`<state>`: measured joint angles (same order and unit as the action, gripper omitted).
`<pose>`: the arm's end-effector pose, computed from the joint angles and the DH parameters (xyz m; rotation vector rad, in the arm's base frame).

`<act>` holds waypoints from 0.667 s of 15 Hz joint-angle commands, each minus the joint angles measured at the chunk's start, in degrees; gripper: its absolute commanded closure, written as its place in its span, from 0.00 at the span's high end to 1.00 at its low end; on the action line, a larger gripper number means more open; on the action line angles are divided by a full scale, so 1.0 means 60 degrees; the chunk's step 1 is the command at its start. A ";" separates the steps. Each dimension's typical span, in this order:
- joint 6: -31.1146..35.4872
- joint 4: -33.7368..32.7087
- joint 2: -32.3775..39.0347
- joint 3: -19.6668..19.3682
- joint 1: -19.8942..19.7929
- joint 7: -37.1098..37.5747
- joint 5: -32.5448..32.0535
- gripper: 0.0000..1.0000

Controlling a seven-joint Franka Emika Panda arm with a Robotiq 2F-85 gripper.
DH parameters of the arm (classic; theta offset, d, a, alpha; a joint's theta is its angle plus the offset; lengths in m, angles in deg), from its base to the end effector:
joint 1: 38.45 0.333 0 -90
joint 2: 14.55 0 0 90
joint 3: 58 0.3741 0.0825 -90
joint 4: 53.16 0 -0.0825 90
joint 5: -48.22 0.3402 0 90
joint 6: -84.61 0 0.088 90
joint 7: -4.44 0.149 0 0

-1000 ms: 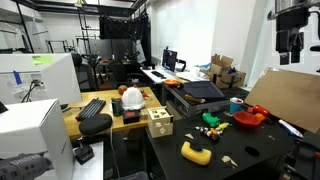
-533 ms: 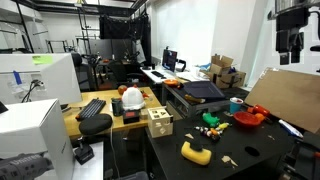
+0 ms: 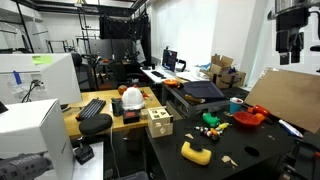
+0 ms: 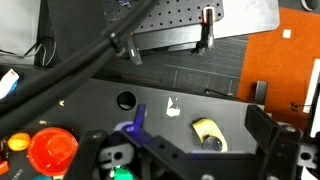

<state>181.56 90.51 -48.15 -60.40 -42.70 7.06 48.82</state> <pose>0.2597 -0.0306 0.4858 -3.0718 0.2379 0.3532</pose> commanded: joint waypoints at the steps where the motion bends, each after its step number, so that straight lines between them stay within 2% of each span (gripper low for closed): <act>1: -0.0014 -0.0013 0.0004 -0.0011 0.0011 0.0002 -0.0005 1.00; 6: 0.0054 -0.0006 0.0065 -0.0015 0.0014 -0.0021 -0.0018 1.00; 10: 0.0201 -0.0040 0.0554 0.0012 0.0073 -0.0149 -0.0084 1.00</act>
<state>181.74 90.51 -47.15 -60.40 -42.64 6.92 48.82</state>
